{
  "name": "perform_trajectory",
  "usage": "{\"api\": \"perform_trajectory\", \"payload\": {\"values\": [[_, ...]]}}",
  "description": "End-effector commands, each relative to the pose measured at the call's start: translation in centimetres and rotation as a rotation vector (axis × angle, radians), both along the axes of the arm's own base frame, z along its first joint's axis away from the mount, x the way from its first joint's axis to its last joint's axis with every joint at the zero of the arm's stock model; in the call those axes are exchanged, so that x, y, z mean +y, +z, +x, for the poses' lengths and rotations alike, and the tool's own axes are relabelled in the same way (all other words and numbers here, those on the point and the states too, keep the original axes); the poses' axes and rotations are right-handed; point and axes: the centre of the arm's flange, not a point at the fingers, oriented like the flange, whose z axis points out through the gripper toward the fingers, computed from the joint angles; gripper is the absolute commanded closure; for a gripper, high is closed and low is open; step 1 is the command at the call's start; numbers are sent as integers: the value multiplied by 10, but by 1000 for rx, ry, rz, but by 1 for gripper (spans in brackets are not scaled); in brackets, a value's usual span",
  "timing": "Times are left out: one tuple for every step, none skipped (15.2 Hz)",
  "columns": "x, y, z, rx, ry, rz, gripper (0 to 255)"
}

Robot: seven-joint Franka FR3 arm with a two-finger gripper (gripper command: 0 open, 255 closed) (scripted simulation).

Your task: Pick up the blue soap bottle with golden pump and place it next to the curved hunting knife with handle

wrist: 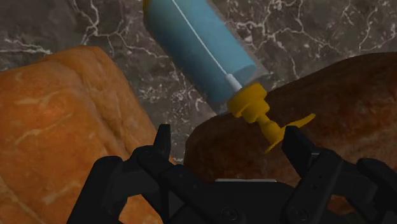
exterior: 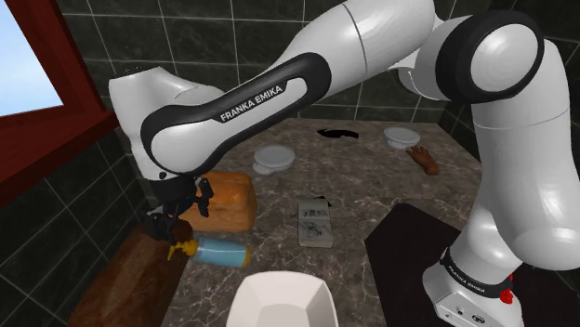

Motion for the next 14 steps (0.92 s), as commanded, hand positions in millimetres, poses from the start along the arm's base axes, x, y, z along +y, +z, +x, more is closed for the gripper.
{"api": "perform_trajectory", "payload": {"values": [[-16, -21, -14, 129, 12, -139, 0], [-16, -21, -14, 129, 12, -139, 0], [-16, -21, -14, 129, 12, -139, 0], [-16, -21, -14, 129, 12, -139, 0], [-15, -22, -13, 129, 12, -139, 255], [-15, -21, -13, 129, 12, -139, 255], [-15, -21, -13, 129, 12, -139, 255], [-15, -21, -13, 129, 12, -139, 255], [-15, -21, -13, 129, 12, -139, 255], [-15, -21, -13, 129, 12, -139, 255], [-15, -21, -13, 129, 12, -139, 255], [-15, -21, -13, 129, 12, -139, 255], [-15, -21, -13, 129, 12, -139, 255], [-15, -21, -13, 129, 12, -139, 255]]}}
